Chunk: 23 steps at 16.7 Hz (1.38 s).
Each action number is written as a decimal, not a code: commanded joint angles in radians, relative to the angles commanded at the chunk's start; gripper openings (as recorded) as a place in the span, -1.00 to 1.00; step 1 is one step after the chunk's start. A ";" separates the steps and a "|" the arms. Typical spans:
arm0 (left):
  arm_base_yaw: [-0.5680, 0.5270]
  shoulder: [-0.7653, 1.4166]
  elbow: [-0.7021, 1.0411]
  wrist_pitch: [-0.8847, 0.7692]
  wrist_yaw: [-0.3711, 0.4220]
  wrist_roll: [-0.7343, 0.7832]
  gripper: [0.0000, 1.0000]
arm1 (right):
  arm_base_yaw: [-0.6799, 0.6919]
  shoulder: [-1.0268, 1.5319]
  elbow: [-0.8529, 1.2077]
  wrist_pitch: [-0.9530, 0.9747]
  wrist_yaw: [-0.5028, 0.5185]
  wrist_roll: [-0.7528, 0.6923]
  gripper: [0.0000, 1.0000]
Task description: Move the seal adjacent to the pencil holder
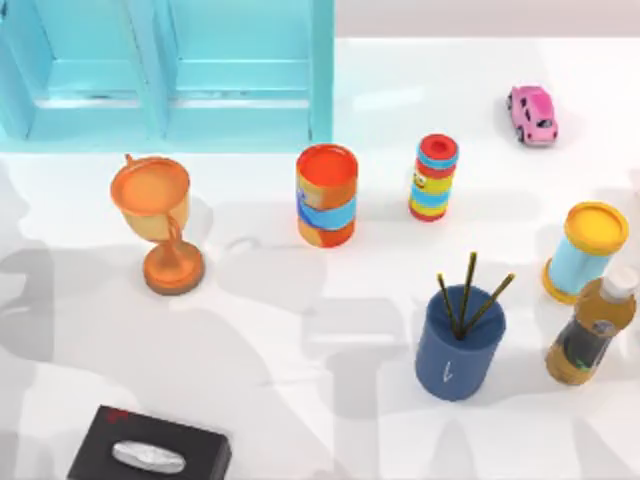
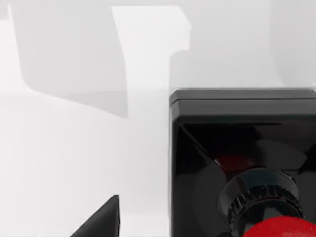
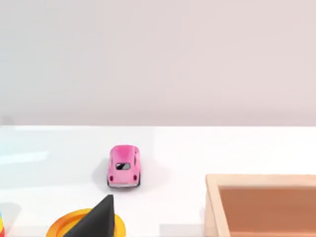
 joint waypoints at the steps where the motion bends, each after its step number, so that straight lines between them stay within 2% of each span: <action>1: 0.000 0.000 0.000 0.000 0.000 0.000 0.55 | 0.000 0.000 0.000 0.000 0.000 0.000 1.00; 11: 0.000 0.000 0.000 0.000 0.000 0.000 -0.96 | 0.000 0.000 0.000 0.000 0.000 0.000 1.00; 21: -0.004 -0.001 0.003 -0.003 0.000 -0.002 -1.00 | 0.000 0.000 0.000 0.000 0.000 0.000 1.00; 23: -0.037 -0.008 0.039 -0.039 0.000 -0.036 -1.00 | 0.000 0.000 0.000 0.000 0.000 0.000 1.00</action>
